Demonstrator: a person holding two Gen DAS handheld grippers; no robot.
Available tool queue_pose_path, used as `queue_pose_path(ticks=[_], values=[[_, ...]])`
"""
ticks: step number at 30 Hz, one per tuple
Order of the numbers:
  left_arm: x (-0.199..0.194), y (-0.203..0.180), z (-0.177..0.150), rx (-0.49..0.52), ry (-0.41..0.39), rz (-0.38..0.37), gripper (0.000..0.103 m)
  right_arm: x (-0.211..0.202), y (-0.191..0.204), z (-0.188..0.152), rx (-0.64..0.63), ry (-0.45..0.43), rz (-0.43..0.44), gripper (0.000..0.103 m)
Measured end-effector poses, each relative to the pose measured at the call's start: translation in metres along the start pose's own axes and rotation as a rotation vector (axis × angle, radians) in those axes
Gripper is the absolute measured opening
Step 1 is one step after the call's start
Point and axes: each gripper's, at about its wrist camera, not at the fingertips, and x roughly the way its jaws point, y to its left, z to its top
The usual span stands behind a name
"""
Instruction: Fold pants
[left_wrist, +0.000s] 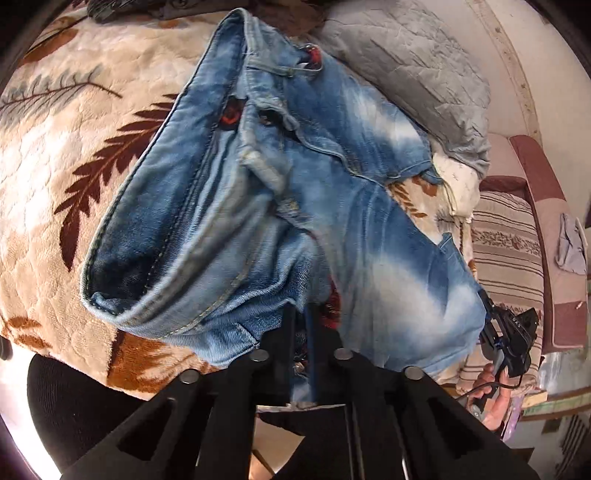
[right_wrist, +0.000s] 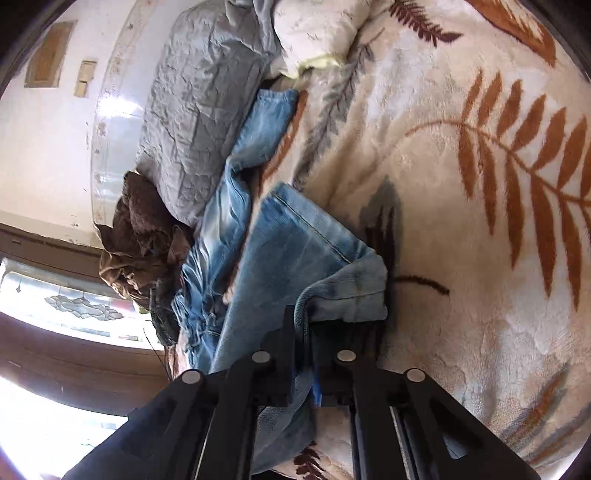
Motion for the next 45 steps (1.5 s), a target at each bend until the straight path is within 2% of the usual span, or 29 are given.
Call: queue_pose_path(ticks=[3,5,7,11,12,14,15,16,18,19,20,22,24,26,29,34,36,37,38,39,40,42,43,45], values=[[-0.011,-0.016,-0.005,0.088,-0.064,0.12,0.005,-0.062,0.022,0.0,-0.144,-0.192,-0.055,0.005],[-0.003,-0.01,-0.01,0.079,-0.04,0.158,0.005,-0.084,0.013,-0.007,-0.18,-0.235,-0.151,0.005],[0.009,-0.004,-0.014,0.058,-0.004,0.212,0.005,-0.087,-0.015,-0.016,-0.149,-0.207,-0.24,0.005],[0.012,0.011,-0.021,0.027,0.073,0.204,0.005,-0.073,-0.077,-0.043,-0.042,-0.072,-0.341,0.006],[0.004,0.013,-0.022,0.044,0.067,0.197,0.005,-0.075,-0.084,-0.047,-0.022,-0.052,-0.35,0.012],[-0.02,0.008,-0.016,0.1,0.02,0.196,0.005,-0.094,-0.086,-0.049,0.0,-0.095,-0.367,0.021],[-0.032,0.004,-0.01,0.124,-0.012,0.203,0.006,-0.106,-0.081,-0.045,-0.009,-0.135,-0.403,0.027],[-0.043,-0.002,-0.002,0.144,-0.042,0.208,0.01,-0.118,-0.075,-0.04,-0.03,-0.183,-0.435,0.028],[-0.058,-0.014,0.021,0.177,-0.106,0.242,0.026,-0.13,-0.054,-0.022,-0.094,-0.247,-0.433,0.03],[-0.059,-0.019,0.037,0.185,-0.14,0.263,0.042,-0.129,-0.041,-0.009,-0.13,-0.251,-0.411,0.038],[-0.06,-0.023,0.05,0.182,-0.168,0.28,0.054,-0.122,-0.027,0.003,-0.163,-0.251,-0.388,0.042],[-0.05,-0.031,0.08,0.154,-0.176,0.278,0.056,-0.095,0.003,0.03,-0.23,-0.231,-0.328,0.06],[-0.026,-0.036,0.111,0.103,-0.145,0.247,0.056,-0.052,0.026,0.06,-0.265,-0.186,-0.268,0.065],[-0.002,-0.032,0.138,0.035,-0.119,0.203,0.056,0.0,0.039,0.093,-0.248,-0.121,-0.224,0.065],[0.027,-0.032,0.163,-0.027,-0.09,0.177,0.056,0.083,0.042,0.137,-0.174,-0.045,-0.217,0.065],[0.061,-0.032,0.185,-0.042,-0.068,0.161,0.056,0.19,0.024,0.185,-0.067,-0.011,-0.272,0.065],[0.081,-0.032,0.198,-0.022,-0.051,0.189,0.048,0.214,0.02,0.192,-0.05,-0.029,-0.267,0.066],[0.092,-0.032,0.201,-0.009,-0.035,0.208,0.027,0.218,0.024,0.193,-0.081,-0.058,-0.258,0.06],[0.102,-0.034,0.204,-0.001,-0.019,0.224,0.016,0.223,0.033,0.196,-0.135,-0.049,-0.246,0.044],[0.108,-0.036,0.206,0.004,-0.018,0.238,0.016,0.227,0.043,0.199,-0.192,-0.014,-0.244,0.008],[0.111,-0.037,0.206,0.008,-0.028,0.247,0.015,0.221,0.052,0.201,-0.241,-0.035,-0.244,0.002],[0.12,-0.038,0.208,0.012,-0.046,0.264,0.014,0.193,0.059,0.205,-0.278,-0.141,-0.227,0.002],[0.125,-0.037,0.209,0.008,-0.044,0.27,0.014,0.185,0.052,0.209,-0.26,-0.162,-0.246,0.002],[0.128,-0.034,0.209,-0.002,-0.047,0.28,0.01,0.188,0.027,0.215,-0.232,-0.126,-0.374,0.002]])
